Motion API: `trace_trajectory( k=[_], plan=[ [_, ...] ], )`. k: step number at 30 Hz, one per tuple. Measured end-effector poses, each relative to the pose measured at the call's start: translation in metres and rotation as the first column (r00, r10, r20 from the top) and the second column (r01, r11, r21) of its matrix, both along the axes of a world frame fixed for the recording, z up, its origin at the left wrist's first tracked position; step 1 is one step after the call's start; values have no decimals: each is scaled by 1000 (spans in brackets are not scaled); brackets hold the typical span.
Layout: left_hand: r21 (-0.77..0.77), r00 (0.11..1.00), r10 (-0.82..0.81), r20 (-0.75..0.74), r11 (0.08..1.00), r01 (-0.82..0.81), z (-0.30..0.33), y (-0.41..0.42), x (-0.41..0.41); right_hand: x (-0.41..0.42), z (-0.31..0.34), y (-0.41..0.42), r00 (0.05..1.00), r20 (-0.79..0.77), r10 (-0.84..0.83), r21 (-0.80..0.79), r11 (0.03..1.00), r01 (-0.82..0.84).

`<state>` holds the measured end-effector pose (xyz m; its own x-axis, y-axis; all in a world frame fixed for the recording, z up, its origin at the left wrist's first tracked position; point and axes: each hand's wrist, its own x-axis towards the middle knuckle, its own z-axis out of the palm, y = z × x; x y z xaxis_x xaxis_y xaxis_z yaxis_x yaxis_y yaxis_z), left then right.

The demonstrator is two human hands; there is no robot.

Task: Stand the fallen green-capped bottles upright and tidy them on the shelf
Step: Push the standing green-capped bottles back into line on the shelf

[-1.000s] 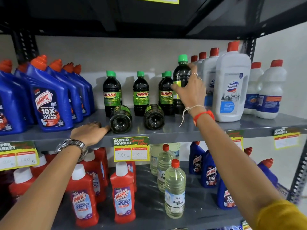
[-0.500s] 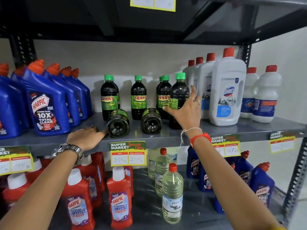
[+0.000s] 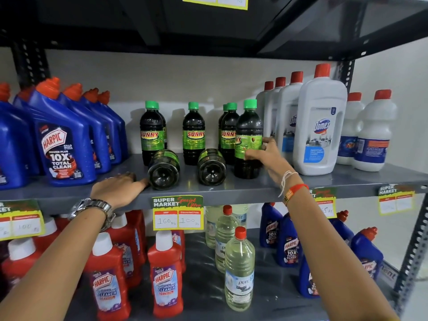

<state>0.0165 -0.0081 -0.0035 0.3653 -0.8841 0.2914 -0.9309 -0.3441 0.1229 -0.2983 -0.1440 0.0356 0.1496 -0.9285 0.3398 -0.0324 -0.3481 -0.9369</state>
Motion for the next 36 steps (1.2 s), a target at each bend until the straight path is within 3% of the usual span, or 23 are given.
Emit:
trace_trajectory(
  k=[3, 6, 9, 13, 20, 21, 24, 27, 31, 36],
  plan=[
    [9, 1000, 0, 5, 1000, 0, 1, 1, 0, 3, -4, -2, 989, -111, -94, -46, 995, 90],
    [16, 1000, 3, 20, 1000, -3, 1, 1, -1, 15, -11, 8, 854, -360, -377, -271, 918, 291],
    [-2, 1000, 18, 13, 1000, -18, 1, 1, -1, 19, -13, 9, 818, -332, -469, -360, 865, 350],
    [0, 1000, 19, 14, 1000, -19, 1, 1, -2, 12, -7, -1, 876, -316, -364, -222, 926, 305],
    [-3, 999, 37, 38, 999, -37, 2, 2, -7, -2, -6, -14, 987, -160, -2, 33, 999, 7],
    [-4, 999, 42, 35, 999, -42, 2, 2, -7, -2, -6, -13, 984, -176, -21, 18, 1000, 24],
    [-11, 999, 43, 29, 999, -43, 3, 2, -7, 4, -9, -6, 887, -350, -302, -222, 946, 235],
    [2, 999, 17, 30, 1000, -17, 2, 4, -6, 12, -11, 3, 820, -363, -443, -381, 874, 303],
    [-10, 1000, 18, 6, 1000, -18, 3, 4, -5, 13, -6, 9, 838, -345, -423, -360, 884, 299],
    [3, 1000, 18, 19, 1000, -18, 3, 4, -6, 10, -2, 9, 907, -343, -243, -211, 961, 177]
  ],
)
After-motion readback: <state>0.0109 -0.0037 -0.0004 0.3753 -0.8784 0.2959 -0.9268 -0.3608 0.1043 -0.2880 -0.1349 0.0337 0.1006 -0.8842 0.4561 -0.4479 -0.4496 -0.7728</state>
